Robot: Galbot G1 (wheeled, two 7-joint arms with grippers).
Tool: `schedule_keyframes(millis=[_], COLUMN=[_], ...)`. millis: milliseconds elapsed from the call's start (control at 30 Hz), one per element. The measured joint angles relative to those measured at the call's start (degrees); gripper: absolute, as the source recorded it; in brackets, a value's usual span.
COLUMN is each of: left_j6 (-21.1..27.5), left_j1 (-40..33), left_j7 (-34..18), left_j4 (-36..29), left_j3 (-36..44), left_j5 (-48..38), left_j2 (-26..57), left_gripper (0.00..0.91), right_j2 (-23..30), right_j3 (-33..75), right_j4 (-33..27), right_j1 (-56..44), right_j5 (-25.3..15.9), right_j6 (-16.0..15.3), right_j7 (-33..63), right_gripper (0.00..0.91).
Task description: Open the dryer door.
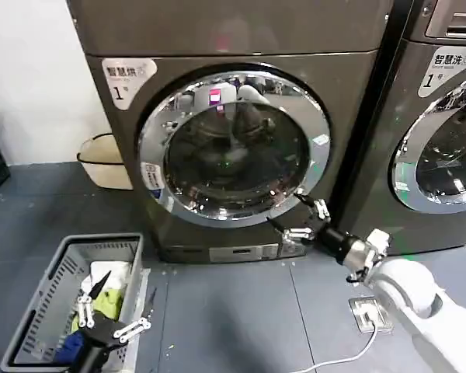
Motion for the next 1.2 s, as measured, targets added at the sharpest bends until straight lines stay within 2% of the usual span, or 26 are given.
schedule_keyframes(millis=[567,1200], left_j6=[-0.14,-0.48], left_j1=[0.76,1.60], left_j7=[0.01,0.09], left_j4=[-0.30,-0.86], left_j3=[0.12,0.30], left_j5=[0.82,1.66], left_j2=[-0.48,-1.45], left_gripper=[0.907,0.907], right_j2=[5.00,11.33], right_j3=[-15.67,-26.16], right_j4=[-7.32,-13.75], right_j1=[17.13,27.68], right_j5=[3.90,6.19], right_j6=[-1.17,-1.72], right_j7=[1.34,1.63], right_gripper=[0.907,0.907])
